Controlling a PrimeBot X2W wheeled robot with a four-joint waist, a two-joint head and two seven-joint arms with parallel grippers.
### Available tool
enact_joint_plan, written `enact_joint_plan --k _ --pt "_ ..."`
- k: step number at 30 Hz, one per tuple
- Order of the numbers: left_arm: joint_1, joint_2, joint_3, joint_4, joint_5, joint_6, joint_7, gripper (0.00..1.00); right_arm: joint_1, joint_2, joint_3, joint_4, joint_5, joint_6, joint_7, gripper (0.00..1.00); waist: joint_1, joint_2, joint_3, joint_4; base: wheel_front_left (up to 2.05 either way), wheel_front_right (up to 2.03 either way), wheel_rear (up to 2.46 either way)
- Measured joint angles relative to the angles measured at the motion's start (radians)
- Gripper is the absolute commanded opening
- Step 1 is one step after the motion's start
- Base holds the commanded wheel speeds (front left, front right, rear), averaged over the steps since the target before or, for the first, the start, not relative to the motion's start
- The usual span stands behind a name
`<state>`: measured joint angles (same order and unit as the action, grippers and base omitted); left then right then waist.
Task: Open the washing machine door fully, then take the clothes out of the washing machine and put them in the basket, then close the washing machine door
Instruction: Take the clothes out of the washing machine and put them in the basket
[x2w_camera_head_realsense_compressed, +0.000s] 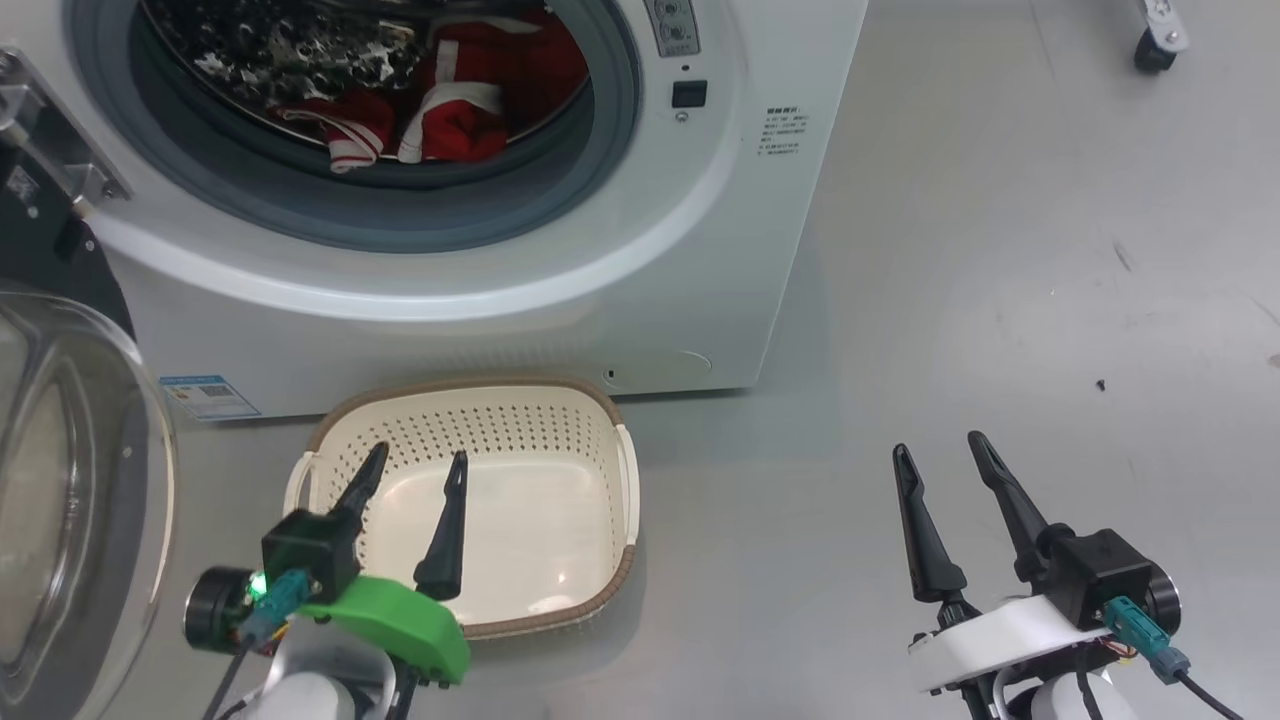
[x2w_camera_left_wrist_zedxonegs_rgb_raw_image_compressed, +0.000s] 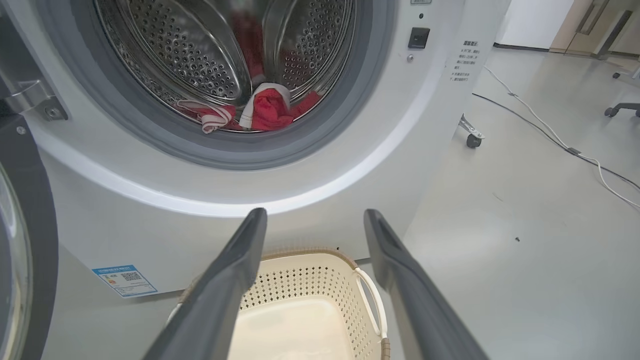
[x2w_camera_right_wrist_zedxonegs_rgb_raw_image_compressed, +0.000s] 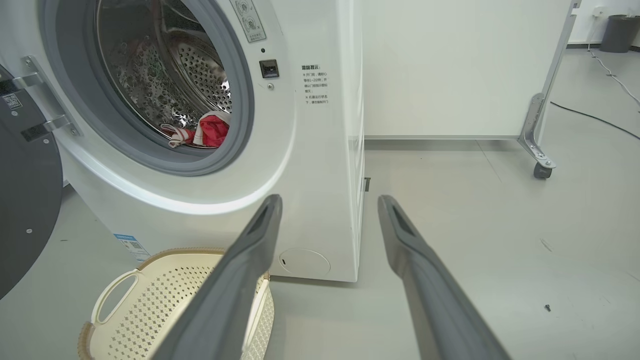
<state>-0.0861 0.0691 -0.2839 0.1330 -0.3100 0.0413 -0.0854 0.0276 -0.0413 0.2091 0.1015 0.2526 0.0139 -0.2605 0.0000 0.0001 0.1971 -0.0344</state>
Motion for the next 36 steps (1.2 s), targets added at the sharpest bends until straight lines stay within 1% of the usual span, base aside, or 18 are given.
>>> enact_joint_plan --k 7,13,19,23,24,29,36 --pt "-0.157 -0.011 0.014 0.074 -0.05 -0.037 0.058 1.0 -0.029 -0.001 0.035 -0.019 0.0 0.006 0.0 1.0 0.0 0.0 0.093 -0.024 0.0 0.0 0.0" --pt "-0.281 -0.002 0.034 0.133 -0.081 -0.058 0.138 1.0 -0.071 -0.001 0.058 -0.04 0.012 0.006 0.0 1.0 0.0 0.0 0.161 -0.046 0.0 0.0 0.0" --pt "-0.443 0.05 0.071 0.182 -0.106 -0.091 0.25 1.0 -0.127 -0.003 0.086 -0.06 0.049 0.005 0.0 1.0 0.0 0.0 0.244 -0.077 0.0 0.0 0.0" --pt "-0.562 0.084 0.086 0.198 -0.114 -0.101 0.333 1.0 -0.166 -0.003 0.098 -0.074 0.067 0.004 0.0 1.0 0.0 0.0 0.3 -0.1 0.0 0.0 0.0" --pt "-0.621 0.102 0.094 0.202 -0.114 -0.105 0.36 1.0 -0.188 -0.003 0.103 -0.08 0.077 0.002 0.0 1.0 0.0 0.0 0.328 -0.112 0.0 0.0 0.0" --pt "-0.755 0.16 0.128 0.217 -0.114 -0.114 0.402 1.0 -0.238 -0.004 0.124 -0.085 0.114 0.001 0.0 1.0 0.0001 0.0 0.392 -0.146 0.0 0.0 0.0" --pt "-0.867 0.244 0.16 0.248 -0.108 -0.122 0.421 1.0 -0.285 -0.004 0.158 -0.085 0.166 -0.008 0.0 1.0 0.0002 0.0 0.449 -0.212 0.0 0.0 0.0"
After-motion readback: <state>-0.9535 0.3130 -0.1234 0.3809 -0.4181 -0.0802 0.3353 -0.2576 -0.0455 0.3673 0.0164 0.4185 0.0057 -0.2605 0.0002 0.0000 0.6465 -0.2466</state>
